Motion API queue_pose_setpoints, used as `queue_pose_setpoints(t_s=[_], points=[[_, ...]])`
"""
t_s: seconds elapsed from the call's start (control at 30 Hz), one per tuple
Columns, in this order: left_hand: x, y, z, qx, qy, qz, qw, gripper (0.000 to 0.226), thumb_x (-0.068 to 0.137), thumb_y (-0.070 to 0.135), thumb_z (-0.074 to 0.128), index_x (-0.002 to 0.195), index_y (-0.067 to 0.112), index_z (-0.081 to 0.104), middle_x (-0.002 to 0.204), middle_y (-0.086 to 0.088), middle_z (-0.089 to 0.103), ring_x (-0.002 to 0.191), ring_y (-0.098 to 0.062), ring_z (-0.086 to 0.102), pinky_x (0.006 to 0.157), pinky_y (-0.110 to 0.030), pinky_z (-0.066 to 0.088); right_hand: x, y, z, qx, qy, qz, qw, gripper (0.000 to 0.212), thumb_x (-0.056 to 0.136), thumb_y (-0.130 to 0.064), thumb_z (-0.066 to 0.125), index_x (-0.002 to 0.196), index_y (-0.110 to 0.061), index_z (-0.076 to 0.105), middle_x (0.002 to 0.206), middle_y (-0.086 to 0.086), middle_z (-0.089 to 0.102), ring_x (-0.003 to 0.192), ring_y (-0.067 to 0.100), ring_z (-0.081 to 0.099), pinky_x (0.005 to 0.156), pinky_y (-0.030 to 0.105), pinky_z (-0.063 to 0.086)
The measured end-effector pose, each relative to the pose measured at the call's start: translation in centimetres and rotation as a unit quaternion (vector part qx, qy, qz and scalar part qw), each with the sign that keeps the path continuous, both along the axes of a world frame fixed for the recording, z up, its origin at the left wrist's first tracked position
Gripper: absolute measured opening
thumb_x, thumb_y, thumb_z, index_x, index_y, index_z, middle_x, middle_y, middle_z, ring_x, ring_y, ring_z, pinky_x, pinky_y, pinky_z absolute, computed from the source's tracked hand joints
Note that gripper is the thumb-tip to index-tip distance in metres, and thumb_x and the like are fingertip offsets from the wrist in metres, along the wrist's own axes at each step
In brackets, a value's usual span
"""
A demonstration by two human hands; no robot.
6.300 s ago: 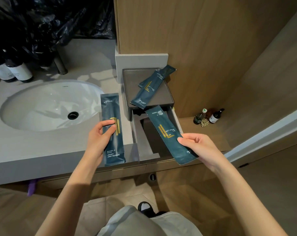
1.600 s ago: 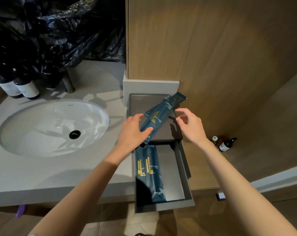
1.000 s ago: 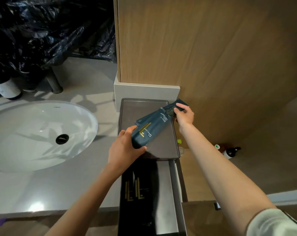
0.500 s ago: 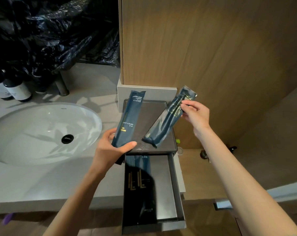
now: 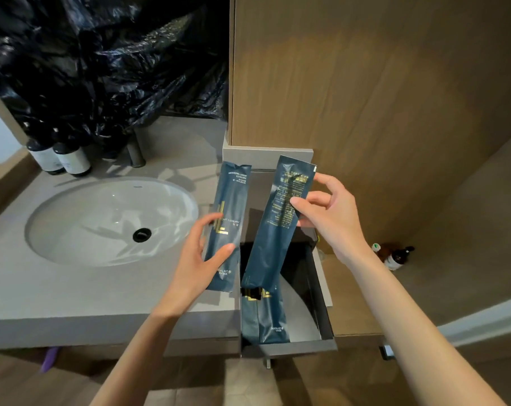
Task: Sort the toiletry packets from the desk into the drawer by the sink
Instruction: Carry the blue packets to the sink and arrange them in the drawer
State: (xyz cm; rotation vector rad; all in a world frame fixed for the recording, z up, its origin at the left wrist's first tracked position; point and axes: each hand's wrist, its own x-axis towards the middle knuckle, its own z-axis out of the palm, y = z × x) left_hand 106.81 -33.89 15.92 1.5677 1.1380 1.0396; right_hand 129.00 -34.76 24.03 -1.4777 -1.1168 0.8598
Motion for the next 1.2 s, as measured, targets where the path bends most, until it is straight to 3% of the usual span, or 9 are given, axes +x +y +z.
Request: queue_pose_setpoints(t_s=[0.1,0.2,0.37,0.6,0.73,0.87,1.0,1.1,1.2], points=[[-0.6,0.0,-0.1,0.023,0.052,-0.012,0.998,0.025,0.089,0.006,0.061,0.091,0.030,0.068,0.098,0.024,0.068,0.100,0.008,0.058,0.088,-0.006,0.038,-0.6,-0.8,0.4,0.065,-0.061,-0.024,0.996,0.020,0.085,-0.014,0.070,0.104,-0.018,0.067,0.091,-0.008,0.073,0.086,0.010,0.071,0.061,0.021,0.058],[-1.2,0.2,0.2,0.005,0.069,-0.024,0.997,0.026,0.090,0.008,0.059,0.086,0.031,0.070,0.093,0.032,0.068,0.096,0.011,0.059,0.081,0.001,0.036,-1.0,-1.7,1.2,0.203,-0.157,-0.035,0.966,0.011,0.083,-0.013,0.072,0.093,-0.010,0.072,0.091,-0.006,0.072,0.084,0.005,0.068,0.072,0.017,0.055],[-1.6,0.8,1.2,-0.065,0.024,-0.036,0.997,0.030,0.092,0.020,0.058,0.079,0.043,0.073,0.090,0.026,0.072,0.096,0.008,0.062,0.088,-0.017,0.042,-2.2,-3.1,-0.8,0.379,-0.351,0.079,0.852,0.012,0.083,0.000,0.067,0.090,-0.004,0.076,0.097,0.000,0.073,0.098,0.011,0.069,0.090,0.024,0.054],[-0.7,1.5,2.2,-0.164,0.036,-0.038,0.985,0.043,0.088,0.057,0.046,0.076,0.030,0.078,0.071,0.003,0.066,0.073,-0.009,0.058,0.074,-0.026,0.043,-3.0,-4.1,-5.8,0.440,-0.400,0.152,0.789,0.008,0.080,0.002,0.075,0.087,0.000,0.076,0.099,0.008,0.075,0.100,0.023,0.070,0.082,0.035,0.058],[-0.1,1.3,1.7,-0.183,-0.024,-0.011,0.983,0.021,0.083,0.041,0.066,0.071,0.026,0.076,0.065,0.021,0.069,0.058,0.004,0.057,0.054,-0.008,0.040,-2.8,-4.1,-7.1,0.418,-0.390,0.172,0.802,0.010,0.079,0.005,0.074,0.087,-0.001,0.076,0.099,0.008,0.075,0.101,0.026,0.069,0.080,0.036,0.058],[0.3,1.3,1.4,-0.201,-0.075,0.027,0.976,0.004,0.076,0.031,0.076,0.076,0.027,0.077,0.079,0.015,0.075,0.071,0.000,0.065,0.063,-0.017,0.048,-2.6,-4.1,-7.3,0.371,-0.382,0.185,0.826,0.007,0.083,-0.002,0.071,0.085,-0.003,0.077,0.100,0.006,0.075,0.105,0.026,0.066,0.088,0.033,0.055],[0.4,1.4,1.6,-0.179,-0.092,0.054,0.978,0.005,0.076,0.030,0.076,0.078,0.025,0.077,0.071,0.017,0.073,0.066,0.005,0.062,0.058,-0.010,0.046,-2.5,-4.1,-7.2,0.275,-0.366,0.162,0.874,0.017,0.084,0.001,0.067,0.091,-0.010,0.078,0.117,0.002,0.069,0.114,0.017,0.059,0.099,0.025,0.047],[0.1,1.3,1.5,-0.145,-0.071,0.054,0.985,0.005,0.077,0.029,0.076,0.077,0.024,0.077,0.077,0.016,0.074,0.083,0.000,0.064,0.077,-0.016,0.048,-2.8,-4.7,-6.3,0.122,-0.229,0.113,0.959,0.036,0.088,0.000,0.062,0.116,-0.022,0.068,0.131,-0.010,0.060,0.114,0.002,0.059,0.093,0.015,0.048],[0.4,0.6,1.3,-0.134,-0.060,0.033,0.989,0.004,0.077,0.026,0.076,0.074,0.024,0.076,0.078,0.014,0.074,0.088,-0.003,0.065,0.087,-0.023,0.048,-3.1,-4.9,-5.9,0.003,-0.022,0.091,0.996,0.046,0.091,-0.012,0.062,0.133,-0.028,0.051,0.132,-0.009,0.056,0.101,0.011,0.068,0.087,0.027,0.055]])
